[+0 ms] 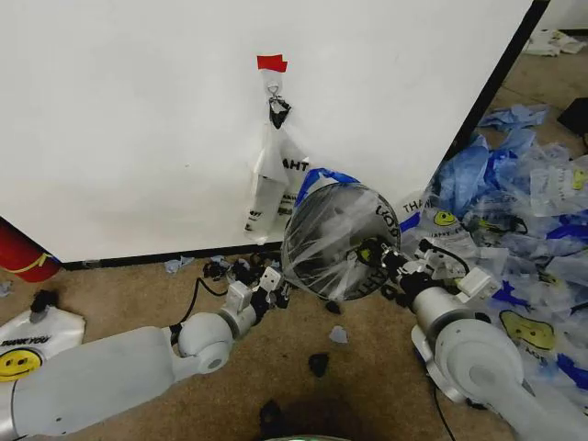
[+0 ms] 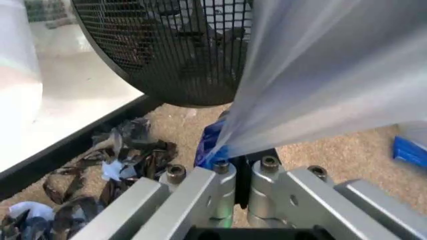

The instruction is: Pick up the garbage bag from the wall and place it over the trash bin.

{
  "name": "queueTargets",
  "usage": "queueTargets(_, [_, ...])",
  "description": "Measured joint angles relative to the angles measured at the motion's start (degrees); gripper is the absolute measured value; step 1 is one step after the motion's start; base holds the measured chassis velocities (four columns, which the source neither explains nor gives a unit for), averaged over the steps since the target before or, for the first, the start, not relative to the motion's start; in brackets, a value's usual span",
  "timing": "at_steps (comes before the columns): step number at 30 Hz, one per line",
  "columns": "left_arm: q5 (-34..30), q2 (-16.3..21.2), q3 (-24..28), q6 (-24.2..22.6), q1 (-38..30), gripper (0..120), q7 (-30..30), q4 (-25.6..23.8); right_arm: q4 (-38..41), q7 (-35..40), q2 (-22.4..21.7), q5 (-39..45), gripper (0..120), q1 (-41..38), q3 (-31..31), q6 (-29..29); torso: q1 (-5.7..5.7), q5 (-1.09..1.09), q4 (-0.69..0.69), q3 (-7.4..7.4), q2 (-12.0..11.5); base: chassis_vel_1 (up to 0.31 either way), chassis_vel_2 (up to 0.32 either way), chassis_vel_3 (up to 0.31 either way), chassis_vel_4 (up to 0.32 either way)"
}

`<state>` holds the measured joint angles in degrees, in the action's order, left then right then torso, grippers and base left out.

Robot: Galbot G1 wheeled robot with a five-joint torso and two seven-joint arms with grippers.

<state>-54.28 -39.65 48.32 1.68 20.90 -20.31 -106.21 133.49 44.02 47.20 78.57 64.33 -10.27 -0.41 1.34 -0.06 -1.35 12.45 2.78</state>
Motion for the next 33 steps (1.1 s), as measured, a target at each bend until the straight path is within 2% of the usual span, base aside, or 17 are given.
queueTargets(6, [1.8,0.1,-0.5,1.8,0.9,0,0.0,1.6,-0.6,-0.4,0.4,-0.6,0,0.0,0.3,0.0,0.00,-0.01,-0.01,0.00,0.0,0.000,0.000,0.000,0.000])
queueTargets(10, [-2.4,2.1,-2.4,2.0,2.3,4,3.2,-1.6,-1.6,-0.8,0.5,-1.0,0,-0.1,0.4,0.0,0.00,0.00,0.00,0.01,0.0,0.000,0.000,0.000,0.000])
queueTargets(13, [-6.6,4.7,-4.2,0.8,4.3,18,6.0,-7.5,-2.4,-0.9,0.7,-1.4,0,-0.2,0.5,0.0,0.00,0.00,-0.01,0.01,0.0,0.000,0.000,0.000,0.000])
queueTargets(19, [-6.6,9.0,-7.1,-0.6,8.7,39,9.4,-13.3,-3.2,-1.2,1.0,-1.4,0,-0.6,0.5,0.2,0.00,-0.03,0.02,0.00,0.0,0.000,0.000,0.000,0.000])
queueTargets(24, [-5.7,11.0,-9.8,-0.8,11.1,56,11.0,-14.6,-3.4,-1.3,1.1,-1.0,0,-0.9,0.4,0.4,0.00,0.00,-0.01,0.00,0.0,0.000,0.000,0.000,0.000])
queueTargets(27, [-4.7,12.7,-13.8,-0.6,14.9,69,12.4,-14.9,-3.6,-1.4,1.1,-0.7,0,-1.3,0.4,0.5,0.00,-0.01,0.00,0.00,0.0,0.000,0.000,0.000,0.000])
queueTargets(29, [-4.6,13.1,-14.9,-0.6,15.9,73,12.6,-15.2,-3.7,-1.4,1.1,-0.7,0,-1.4,0.5,0.5,0.00,-0.02,0.01,0.00,0.0,0.000,0.000,0.000,0.000])
queueTargets(30, [-4.4,13.7,-16.4,-0.6,17.3,79,12.9,-15.6,-3.9,-1.5,1.1,-0.7,0,-1.5,0.5,0.5,0.00,0.00,0.01,0.00,0.0,0.000,0.000,0.000,0.000])
queueTargets(32, [-4.2,14.4,-18.0,-0.5,19.2,85,13.3,-16.1,-4.2,-1.7,1.1,-1.0,0,-1.6,0.6,0.5,0.00,0.00,0.00,0.00,0.0,0.000,0.000,0.000,0.000])
queueTargets(33, [-3.9,15.5,-20.5,-0.4,22.1,91,13.5,-17.1,-4.7,-2.3,0.9,-1.7,0,-1.6,0.9,0.5,0.00,-0.01,-0.01,0.00,0.0,0.000,0.000,0.000,0.000])
